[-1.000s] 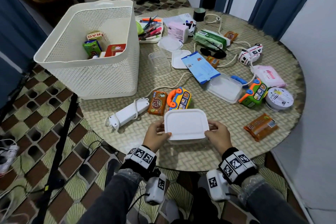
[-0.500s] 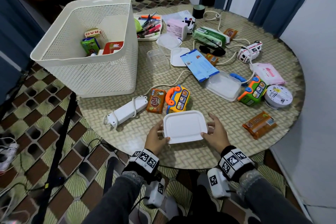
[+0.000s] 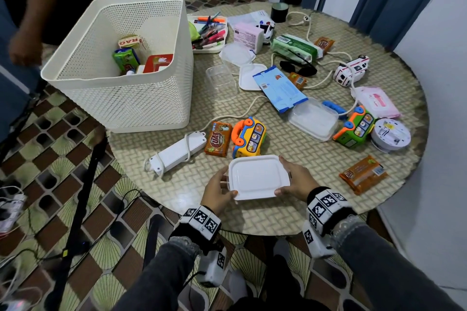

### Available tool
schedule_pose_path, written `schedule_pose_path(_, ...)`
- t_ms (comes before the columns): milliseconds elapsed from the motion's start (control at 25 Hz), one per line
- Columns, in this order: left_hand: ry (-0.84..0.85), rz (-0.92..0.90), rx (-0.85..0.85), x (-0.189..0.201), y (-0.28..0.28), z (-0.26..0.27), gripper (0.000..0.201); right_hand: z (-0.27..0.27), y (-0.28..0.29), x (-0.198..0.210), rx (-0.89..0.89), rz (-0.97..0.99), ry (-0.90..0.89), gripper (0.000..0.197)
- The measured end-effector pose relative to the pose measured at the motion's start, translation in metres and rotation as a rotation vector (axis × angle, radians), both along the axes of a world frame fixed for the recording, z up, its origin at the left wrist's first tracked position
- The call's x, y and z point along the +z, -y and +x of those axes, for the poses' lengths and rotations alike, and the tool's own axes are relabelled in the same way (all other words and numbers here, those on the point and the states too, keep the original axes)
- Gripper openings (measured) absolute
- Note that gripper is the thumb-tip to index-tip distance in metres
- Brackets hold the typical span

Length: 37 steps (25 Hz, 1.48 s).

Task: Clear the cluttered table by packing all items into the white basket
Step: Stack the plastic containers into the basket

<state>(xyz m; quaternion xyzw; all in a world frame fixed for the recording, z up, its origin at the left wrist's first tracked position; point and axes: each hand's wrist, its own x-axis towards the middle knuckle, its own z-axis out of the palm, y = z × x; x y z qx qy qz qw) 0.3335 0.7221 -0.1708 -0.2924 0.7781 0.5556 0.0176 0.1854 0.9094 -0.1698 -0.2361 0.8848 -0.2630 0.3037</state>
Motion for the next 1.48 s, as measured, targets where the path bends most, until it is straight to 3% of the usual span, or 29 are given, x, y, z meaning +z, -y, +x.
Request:
schedule_pose_path(120,0.041,-0.237,-0.228,0.006,0.006,-0.009,0.091,-0.001,0.007,0.003,0.027,0.101,-0.003,0.11)
schedule_pose_path(280,0.284,-0.52,-0.537,0.008,0.017,-0.017,0.111,0.001,0.006,0.006,0.008,0.092,0.005,0.11)
schedule_pose_path(440,0.377,-0.614,-0.58,0.007,0.02,-0.016,0.112,0.002,0.005,0.008,0.008,0.056,-0.009,0.108)
schedule_pose_path(840,0.358,-0.656,-0.625,0.009,0.021,-0.02,0.108,0.007,0.003,0.005,-0.1,-0.064,0.03,0.098)
schedule_pose_path(1040,0.188,-0.494,-0.49,0.007,0.023,-0.018,0.107,0.014,0.0,0.004,-0.212,-0.216,0.057,0.079)
schedule_pose_path(1280,-0.036,-0.136,-0.23,0.021,0.031,-0.014,0.039,0.002,-0.002,0.033,-0.081,-0.322,0.126,0.059)
schedule_pose_path(1400,-0.092,0.091,-0.192,0.034,0.041,-0.012,0.038,-0.011,0.027,0.052,0.06,-0.375,0.109,0.057)
schedule_pose_path(1480,-0.134,0.15,-0.097,0.044,0.044,-0.008,0.031,-0.015,0.052,0.066,0.095,-0.431,0.092,0.054)
